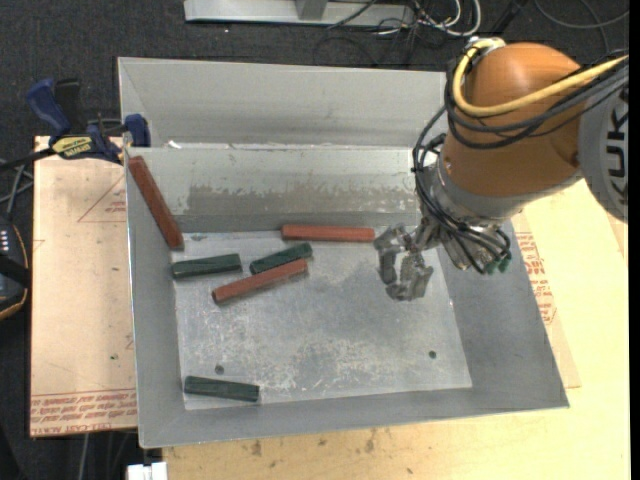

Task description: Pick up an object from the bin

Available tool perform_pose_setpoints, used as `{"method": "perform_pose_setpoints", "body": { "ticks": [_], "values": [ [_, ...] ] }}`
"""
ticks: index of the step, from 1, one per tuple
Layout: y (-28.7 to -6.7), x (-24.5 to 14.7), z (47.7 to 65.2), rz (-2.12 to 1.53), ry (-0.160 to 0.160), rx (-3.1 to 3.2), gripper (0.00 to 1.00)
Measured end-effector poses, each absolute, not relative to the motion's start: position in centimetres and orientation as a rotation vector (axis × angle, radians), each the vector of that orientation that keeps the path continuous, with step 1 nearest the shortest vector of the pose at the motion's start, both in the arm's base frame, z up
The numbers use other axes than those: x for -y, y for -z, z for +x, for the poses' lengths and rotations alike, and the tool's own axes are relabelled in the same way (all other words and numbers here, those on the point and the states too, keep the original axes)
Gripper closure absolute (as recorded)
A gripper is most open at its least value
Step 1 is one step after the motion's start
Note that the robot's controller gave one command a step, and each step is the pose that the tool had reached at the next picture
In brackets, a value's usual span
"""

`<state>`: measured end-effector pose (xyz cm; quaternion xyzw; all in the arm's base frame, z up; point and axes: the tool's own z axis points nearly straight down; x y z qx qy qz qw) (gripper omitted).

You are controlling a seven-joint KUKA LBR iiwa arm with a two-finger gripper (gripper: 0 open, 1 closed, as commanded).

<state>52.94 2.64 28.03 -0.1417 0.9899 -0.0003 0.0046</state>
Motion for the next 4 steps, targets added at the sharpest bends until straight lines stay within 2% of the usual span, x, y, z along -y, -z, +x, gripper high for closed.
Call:
{"method": "perform_pose_setpoints", "body": {
  "ticks": [1,2,3,4],
  "values": [
    [-21.2,-4.1,53.2,-0.451,-0.002,-3.103,1.00],
    [-17.5,-2.0,52.5,-0.398,-0.003,-3.116,1.00],
    [-14.9,-2.6,54.8,-0.243,-0.002,-3.130,0.00],
    [-14.9,-2.6,54.8,-0.243,-0.002,-3.130,0.00]
  ]
}}
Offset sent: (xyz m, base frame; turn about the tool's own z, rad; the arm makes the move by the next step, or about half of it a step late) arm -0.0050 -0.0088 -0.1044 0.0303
